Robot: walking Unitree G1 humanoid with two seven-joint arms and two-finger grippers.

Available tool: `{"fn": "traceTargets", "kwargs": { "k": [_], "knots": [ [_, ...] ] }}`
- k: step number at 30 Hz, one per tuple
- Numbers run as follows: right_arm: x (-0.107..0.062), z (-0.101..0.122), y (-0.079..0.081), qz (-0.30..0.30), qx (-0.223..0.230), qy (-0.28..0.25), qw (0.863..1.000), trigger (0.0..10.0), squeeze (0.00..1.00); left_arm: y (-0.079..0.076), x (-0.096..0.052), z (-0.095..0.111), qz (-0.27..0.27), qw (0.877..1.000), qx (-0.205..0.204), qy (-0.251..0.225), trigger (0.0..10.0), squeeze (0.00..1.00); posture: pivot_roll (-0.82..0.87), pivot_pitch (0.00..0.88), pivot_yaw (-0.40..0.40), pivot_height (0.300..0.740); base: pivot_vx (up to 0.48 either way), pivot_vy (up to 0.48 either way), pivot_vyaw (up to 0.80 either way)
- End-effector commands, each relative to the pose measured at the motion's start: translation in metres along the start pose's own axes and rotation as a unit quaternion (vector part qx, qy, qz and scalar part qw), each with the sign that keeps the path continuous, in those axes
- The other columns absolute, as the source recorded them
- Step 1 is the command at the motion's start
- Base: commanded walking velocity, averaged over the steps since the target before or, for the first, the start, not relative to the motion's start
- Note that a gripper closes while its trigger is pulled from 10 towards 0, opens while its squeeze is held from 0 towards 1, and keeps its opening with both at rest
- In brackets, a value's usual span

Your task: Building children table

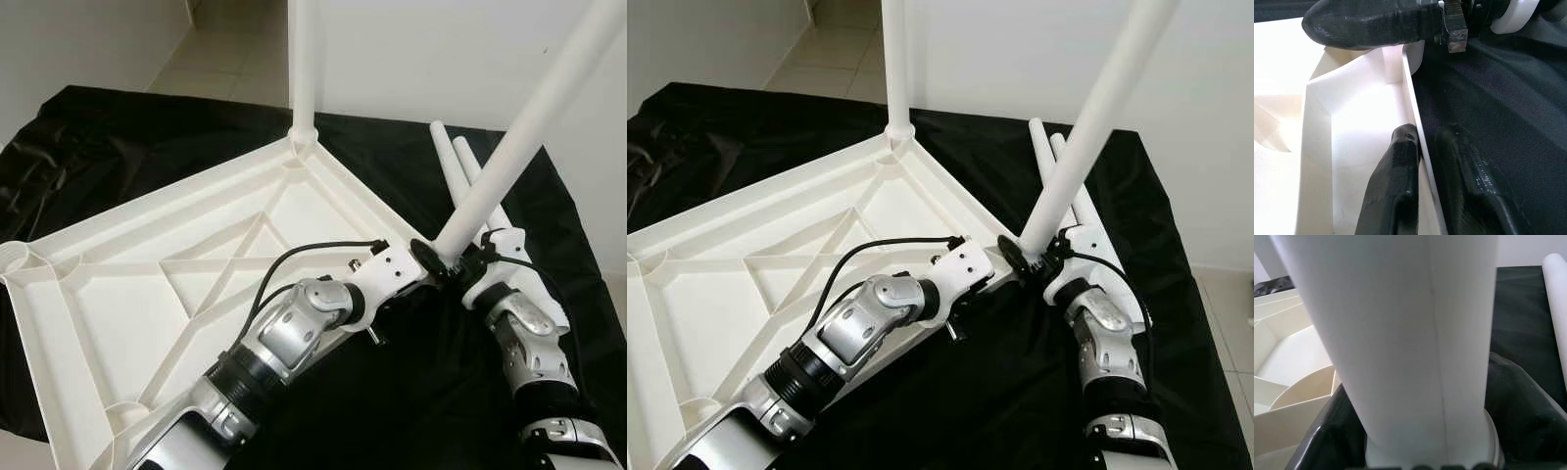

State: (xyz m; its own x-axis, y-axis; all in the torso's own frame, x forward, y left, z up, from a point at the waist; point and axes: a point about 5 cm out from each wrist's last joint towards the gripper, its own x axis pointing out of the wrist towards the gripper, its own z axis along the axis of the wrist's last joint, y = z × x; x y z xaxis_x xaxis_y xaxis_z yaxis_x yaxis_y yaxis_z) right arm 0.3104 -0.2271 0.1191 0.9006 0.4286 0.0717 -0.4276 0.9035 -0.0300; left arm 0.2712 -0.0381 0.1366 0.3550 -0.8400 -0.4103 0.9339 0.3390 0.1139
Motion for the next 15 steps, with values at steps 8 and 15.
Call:
{"fn": "traceTargets", "kwargs": {
  "k": [8, 15],
  "knots": [
    [-0.005, -0.019, 0.003, 0.023, 0.03, 0.026, 0.999, 0.0, 0.0, -0.017, 0.007, -0.029, -0.061, 0.996, -0.028, 0.055, 10.0, 0.0, -0.04, 0.045, 0.004, 0.74, 0.0, 0.0, 0.0],
    [-0.006, -0.027, 0.008, 0.015, 0.031, 0.035, 0.999, 10.0, 0.0, -0.025, 0.009, -0.031, -0.084, 0.995, -0.022, 0.057, 10.0, 0.0, -0.06, 0.0, 0.01, 0.74, 0.0, 0.0, 0.0]
  ]
}}
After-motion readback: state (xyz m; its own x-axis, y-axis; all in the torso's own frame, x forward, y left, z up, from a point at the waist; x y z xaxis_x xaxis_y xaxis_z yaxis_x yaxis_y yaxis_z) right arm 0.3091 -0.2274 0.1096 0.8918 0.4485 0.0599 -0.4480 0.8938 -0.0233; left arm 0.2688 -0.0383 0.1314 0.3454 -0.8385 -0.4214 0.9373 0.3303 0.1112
